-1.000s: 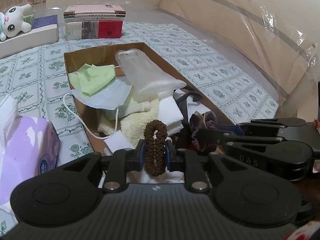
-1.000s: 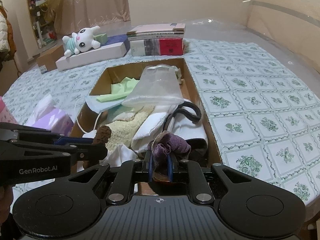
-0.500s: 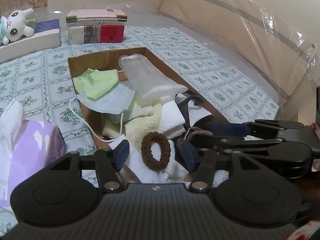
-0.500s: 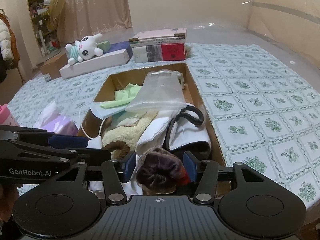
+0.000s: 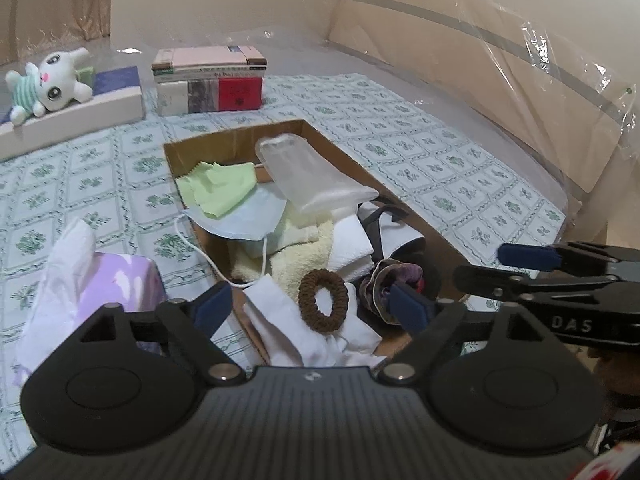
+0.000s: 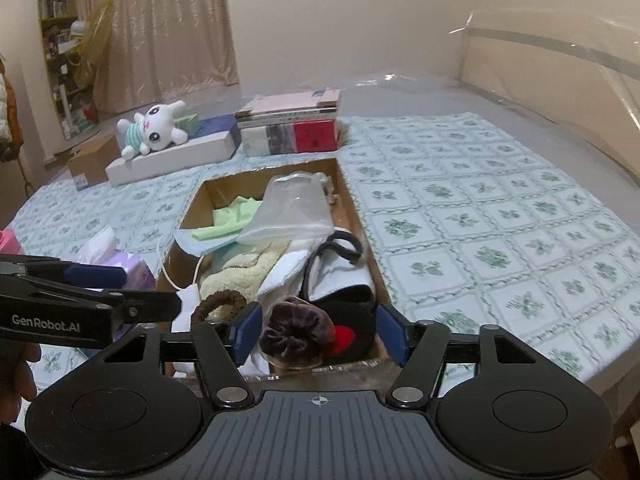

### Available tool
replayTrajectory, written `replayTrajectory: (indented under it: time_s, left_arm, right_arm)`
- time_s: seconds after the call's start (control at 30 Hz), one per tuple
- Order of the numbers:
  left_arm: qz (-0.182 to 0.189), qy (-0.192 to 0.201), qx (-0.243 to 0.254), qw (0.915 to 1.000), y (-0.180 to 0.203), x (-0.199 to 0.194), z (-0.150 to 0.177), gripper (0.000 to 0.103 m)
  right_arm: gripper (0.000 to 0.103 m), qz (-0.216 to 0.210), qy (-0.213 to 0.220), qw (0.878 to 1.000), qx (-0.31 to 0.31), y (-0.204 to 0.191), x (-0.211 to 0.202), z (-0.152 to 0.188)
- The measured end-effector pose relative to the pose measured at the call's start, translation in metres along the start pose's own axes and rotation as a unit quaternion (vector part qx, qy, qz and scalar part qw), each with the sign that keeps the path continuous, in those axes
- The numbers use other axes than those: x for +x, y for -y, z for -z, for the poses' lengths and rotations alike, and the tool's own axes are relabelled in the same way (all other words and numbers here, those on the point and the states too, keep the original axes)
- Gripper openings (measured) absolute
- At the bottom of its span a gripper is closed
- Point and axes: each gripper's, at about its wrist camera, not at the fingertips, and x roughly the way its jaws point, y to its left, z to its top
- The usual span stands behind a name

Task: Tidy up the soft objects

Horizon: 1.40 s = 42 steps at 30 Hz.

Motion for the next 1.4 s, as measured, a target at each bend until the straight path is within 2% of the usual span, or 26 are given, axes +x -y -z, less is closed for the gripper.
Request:
replayTrajectory:
  time_s: [0.13, 0.33, 0.57, 0.8, 1.13, 1.4]
  left_arm:
    - [-0.01, 0.009, 0.003, 0.9999, 0.001, -0.016, 0.004, 0.093]
    - [-0.038, 0.025, 0.0, 0.999, -0.005, -0.044, 0.017, 0.102]
    - [-0.049, 0.016, -0.028, 0.9983, -0.023, -0.082, 0.04, 0.102]
    - [-0.087, 0.016, -0.034, 0.9955, -0.034, -0.127, 0.068, 0.102]
    - [-0.102, 0.016, -0.044, 0.9937, -0.048, -0.174, 0.099, 0.102]
    - [-0.101, 0.017, -0.055, 0.9932, -0.054, -0.197, 0.119, 0.102]
  right_arm:
    - [0.076, 0.007, 0.006, 1.0, 0.009, -0.002, -0.018, 0.006]
    - [0.08, 0.011, 0.0, 1.0, 0.029, -0.009, -0.039, 0.02]
    - [0.081, 0.004, -0.008, 0.999, 0.042, -0.038, -0.062, 0.035]
    - [0.081, 0.006, -0.005, 0.999, 0.04, -0.077, -0.09, 0.045]
    - [0.082, 0.02, 0.005, 1.0, 0.021, -0.126, -0.125, 0.062]
    - [0.082, 0.025, -0.001, 1.0, 0.011, -0.147, -0.135, 0.074]
